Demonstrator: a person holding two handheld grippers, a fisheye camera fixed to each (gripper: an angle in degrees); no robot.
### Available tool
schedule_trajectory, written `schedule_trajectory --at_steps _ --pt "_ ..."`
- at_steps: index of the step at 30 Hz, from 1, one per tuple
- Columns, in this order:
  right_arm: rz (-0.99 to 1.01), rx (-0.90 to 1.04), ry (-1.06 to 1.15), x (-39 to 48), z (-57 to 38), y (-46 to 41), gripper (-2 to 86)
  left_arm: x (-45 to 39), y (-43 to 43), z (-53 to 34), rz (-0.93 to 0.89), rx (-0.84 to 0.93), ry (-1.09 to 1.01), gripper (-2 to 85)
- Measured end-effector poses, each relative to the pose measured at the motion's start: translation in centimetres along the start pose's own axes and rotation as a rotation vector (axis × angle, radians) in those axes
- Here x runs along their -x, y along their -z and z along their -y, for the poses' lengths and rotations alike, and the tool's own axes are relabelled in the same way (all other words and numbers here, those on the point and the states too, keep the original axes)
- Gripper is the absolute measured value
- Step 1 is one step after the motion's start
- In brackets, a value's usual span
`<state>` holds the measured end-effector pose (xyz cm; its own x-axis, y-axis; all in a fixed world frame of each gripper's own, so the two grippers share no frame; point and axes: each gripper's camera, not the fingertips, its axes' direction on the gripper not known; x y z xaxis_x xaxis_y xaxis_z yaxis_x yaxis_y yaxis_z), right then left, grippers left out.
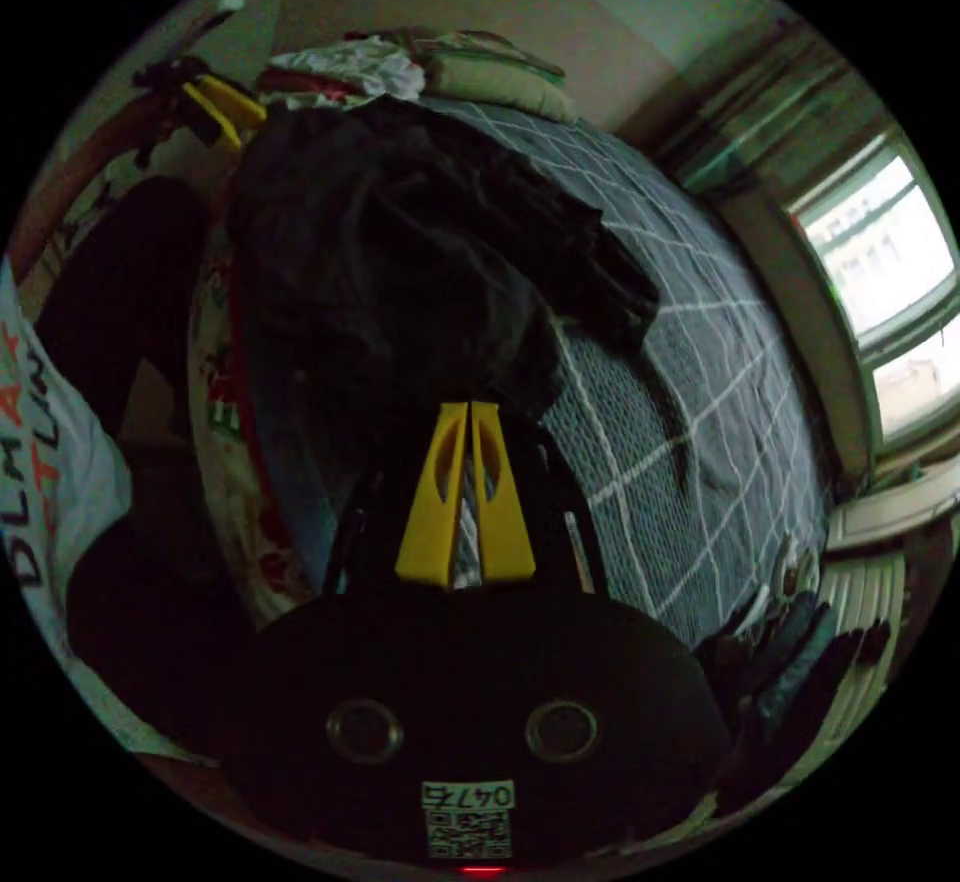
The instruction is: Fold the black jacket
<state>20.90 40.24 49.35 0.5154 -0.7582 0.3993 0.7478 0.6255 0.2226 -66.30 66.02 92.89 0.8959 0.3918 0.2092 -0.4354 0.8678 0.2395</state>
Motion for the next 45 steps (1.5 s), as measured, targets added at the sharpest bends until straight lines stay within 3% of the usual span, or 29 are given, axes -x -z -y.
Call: schedule_trajectory --at_steps 1,4,6,11,13,15,19,20,23,26,28,30,31,32,38,45 --pt "0.011 0.018 -0.033 0.0 -0.1 2.0 -0.2 -0.3 -0.3 0.4 0.065 0.021 0.011 1.4" --pt "-0.031 0.017 -0.051 0.7 -0.4 7.6 -0.4 -1.4 -0.3 1.3 0.101 0.17 0.026 -0.5" --pt "-0.086 -0.019 -0.04 1.3 -0.7 9.8 -0.4 -2.1 0.7 1.2 0.068 0.166 0.01 -0.8" --pt "0.023 0.113 0.012 2.9 -1.9 5.4 0.0 -2.6 1.1 -1.1 -0.054 0.23 0.016 -0.9" --pt "0.09 0.156 -0.026 3.6 -3.2 3.3 1.0 -2.9 1.6 -2.1 -0.073 0.211 0.021 -0.9" --pt "0.105 0.08 -0.108 3.5 -4.1 4.1 2.5 -3.0 2.7 -3.1 -0.055 0.155 0.038 -0.8" --pt "0.162 -0.06 -0.265 3.2 -5.2 6.1 11.5 -4.8 5.1 -4.2 0.147 0.071 -0.037 0.7" --pt "0.151 -0.051 -0.256 3.5 -5.0 6.0 11.9 -5.8 5.6 -4.2 0.155 0.016 -0.073 5.5" --pt "0.095 0.008 -0.148 5.5 -3.1 4.5 12.5 -8.0 5.5 -3.6 0.099 -0.052 -0.124 16.8" --pt "0.033 0.087 -0.074 7.0 -1.0 2.1 10.4 -10.0 3.9 -2.6 0.105 0.009 -0.242 18.1" --pt "-0.007 0.096 -0.086 7.0 0.1 1.3 3.2 -10.9 2.8 -2.3 0.212 0.055 -0.324 16.1" --pt "-0.072 0.059 -0.083 6.7 1.2 2.2 1.2 -11.5 1.8 -1.8 0.294 0.113 -0.384 11.6" --pt "-0.112 0.041 -0.066 6.3 2.3 3.1 0.6 -11.6 1.4 -1.4 0.314 0.13 -0.405 5.6" --pt "-0.138 0.031 -0.056 6.1 3.0 3.6 0.5 -11.4 1.4 -0.8 0.306 0.117 -0.398 1.9" --pt "-0.551 -0.069 0.161 6.0 8.1 7.9 0.1 -10.9 5.9 0.4 0.231 0.011 -0.326 -0.4" --pt "-0.19 0.13 0.49 11.1 5.3 1.4 0.2 -10.9 5.6 -1.8 0.159 0.127 -0.468 -0.6"
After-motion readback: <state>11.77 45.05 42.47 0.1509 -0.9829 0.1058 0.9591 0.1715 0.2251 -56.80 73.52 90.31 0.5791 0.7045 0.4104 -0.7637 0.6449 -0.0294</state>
